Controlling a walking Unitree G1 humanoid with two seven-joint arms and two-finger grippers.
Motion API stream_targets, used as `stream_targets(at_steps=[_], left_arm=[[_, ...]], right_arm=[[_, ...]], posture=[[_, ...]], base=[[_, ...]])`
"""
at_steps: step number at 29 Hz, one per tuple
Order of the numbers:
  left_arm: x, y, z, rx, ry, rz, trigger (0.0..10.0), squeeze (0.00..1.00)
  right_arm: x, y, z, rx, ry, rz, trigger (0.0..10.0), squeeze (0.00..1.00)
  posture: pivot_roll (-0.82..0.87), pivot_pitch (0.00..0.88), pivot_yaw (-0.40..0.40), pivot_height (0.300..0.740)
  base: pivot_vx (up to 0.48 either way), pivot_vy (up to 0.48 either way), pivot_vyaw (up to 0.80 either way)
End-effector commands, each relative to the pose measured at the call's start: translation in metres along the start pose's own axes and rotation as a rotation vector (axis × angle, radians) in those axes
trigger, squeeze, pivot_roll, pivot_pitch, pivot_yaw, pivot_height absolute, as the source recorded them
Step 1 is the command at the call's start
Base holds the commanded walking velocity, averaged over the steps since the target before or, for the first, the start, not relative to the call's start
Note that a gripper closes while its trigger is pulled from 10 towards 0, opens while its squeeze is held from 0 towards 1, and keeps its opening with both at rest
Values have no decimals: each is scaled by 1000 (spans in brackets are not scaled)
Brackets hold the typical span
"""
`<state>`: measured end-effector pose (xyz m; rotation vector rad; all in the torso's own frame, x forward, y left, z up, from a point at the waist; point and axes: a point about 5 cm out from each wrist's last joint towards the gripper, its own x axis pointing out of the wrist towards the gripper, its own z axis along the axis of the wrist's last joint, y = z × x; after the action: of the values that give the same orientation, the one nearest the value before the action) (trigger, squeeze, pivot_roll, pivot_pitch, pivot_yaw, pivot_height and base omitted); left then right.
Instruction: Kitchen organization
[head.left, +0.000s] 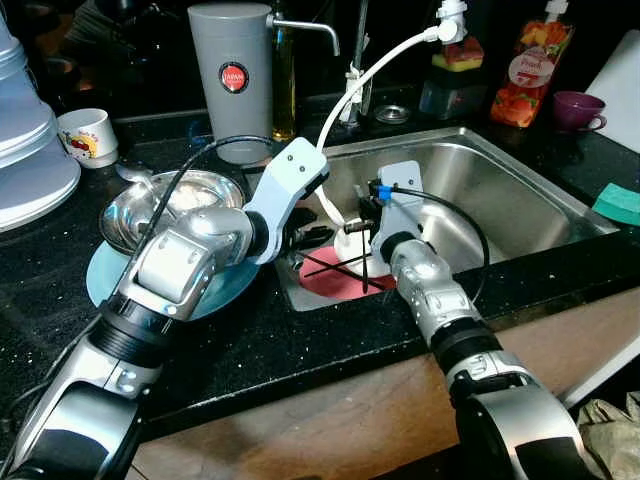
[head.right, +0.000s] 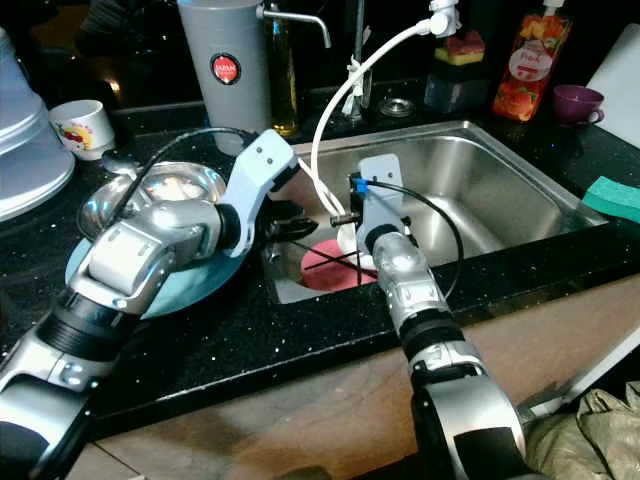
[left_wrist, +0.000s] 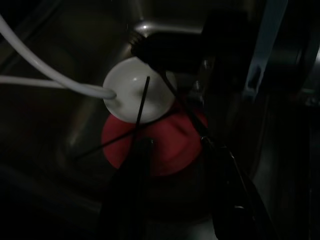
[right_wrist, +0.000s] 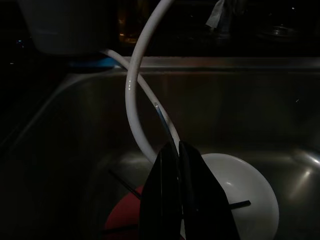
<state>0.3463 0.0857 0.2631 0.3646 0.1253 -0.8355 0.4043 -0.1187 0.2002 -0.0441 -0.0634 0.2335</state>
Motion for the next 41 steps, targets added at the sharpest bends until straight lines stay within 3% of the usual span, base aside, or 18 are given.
stream_targets(at_steps=[1, 2, 3, 5, 12, 14, 15, 16, 17, 18, 20, 21, 26, 29, 33, 34, 35, 41], left_arm=[[-2, -1, -4, -7, 15, -12, 10000, 0], [-2, -1, -5, -15, 11, -15, 10000, 0], [-1, -2, -5, -20, 8, -21, 10000, 0], [-1, -3, -6, -20, 7, -26, 10000, 0], [-2, -5, -6, -29, 4, -36, 10000, 0], [-2, -5, -7, -28, 7, -38, 10000, 0], [-2, -5, -7, -28, 7, -38, 10000, 0], [-2, -5, -7, -28, 7, -38, 10000, 0], [-2, -5, -7, -28, 7, -38, 10000, 0], [-2, -5, -7, -26, 8, -39, 10000, 0], [-2, -5, -6, -23, 5, -36, 10000, 0], [-2, -5, -3, -19, -8, -30, 10000, 0], [-7, 1, 12, -11, -79, 18, 10000, 0], [-23, 25, 39, -27, -168, 185, 10000, 0], [-43, 55, 45, -38, -127, 408, 10000, 0], [-51, 67, 43, -45, -103, 485, 10000, 173], [-59, 78, 41, -77, -90, 544, 10000, 1000], [-84, 108, 32, -245, -99, 745, 10000, 1000]], right_arm=[[-1, 1, -9, 28, 34, -3, 3961, 0], [-1, 2, -10, 31, 39, -1, 3961, 0], [-1, 2, -12, 37, 43, -1, 9216, 0], [-1, 2, -13, 36, 50, 1, 10000, 0], [-1, 3, -16, 37, 66, 7, 10000, 0], [-1, 3, -16, 34, 71, 14, 10000, 557], [-1, 3, -16, 34, 71, 14, 10000, 557], [0, 3, -16, 33, 72, 15, 10000, 855], [0, 3, -16, 33, 72, 15, 10000, 855], [0, 3, -16, 29, 73, 14, 10000, 1000], [0, 3, -15, 23, 71, 8, 10000, 980], [1, 3, -14, 19, 69, 4, 10000, 0], [3, 3, -8, 18, 53, 5, 10000, 0], [5, 1, 2, 30, 15, 4, 10000, 0], [6, 1, 9, 35, -7, 15, 10000, 0], [6, 1, 11, 33, -13, 23, 10000, 0], [6, 1, 13, 31, -19, 32, 10000, 0], [7, -3, 19, 27, -35, 37, 10000, 0]], posture=[[47, 104, 21, 740], [47, 104, 21, 740], [47, 100, 20, 740], [48, 98, 19, 740], [47, 88, 17, 740], [47, 88, 17, 740], [47, 88, 17, 740], [47, 88, 17, 740], [47, 88, 17, 740], [45, 80, 17, 740], [45, 80, 17, 740], [46, 75, 17, 740], [46, 73, 17, 740], [47, 75, 18, 740], [57, 74, 8, 740], [60, 74, 4, 740], [61, 74, 3, 740], [66, 70, -2, 740]], base=[[0, 0, 0], [0, 0, 0], [0, 0, 0], [0, 0, 0], [0, 0, 0], [0, 0, 0], [0, 0, 0], [0, 0, 0], [0, 0, 0], [0, 0, 0], [0, 0, 0], [0, 0, 0], [0, 0, 0], [0, 0, 0], [0, 0, 0], [0, 0, 0], [0, 0, 0], [0, 0, 0]])
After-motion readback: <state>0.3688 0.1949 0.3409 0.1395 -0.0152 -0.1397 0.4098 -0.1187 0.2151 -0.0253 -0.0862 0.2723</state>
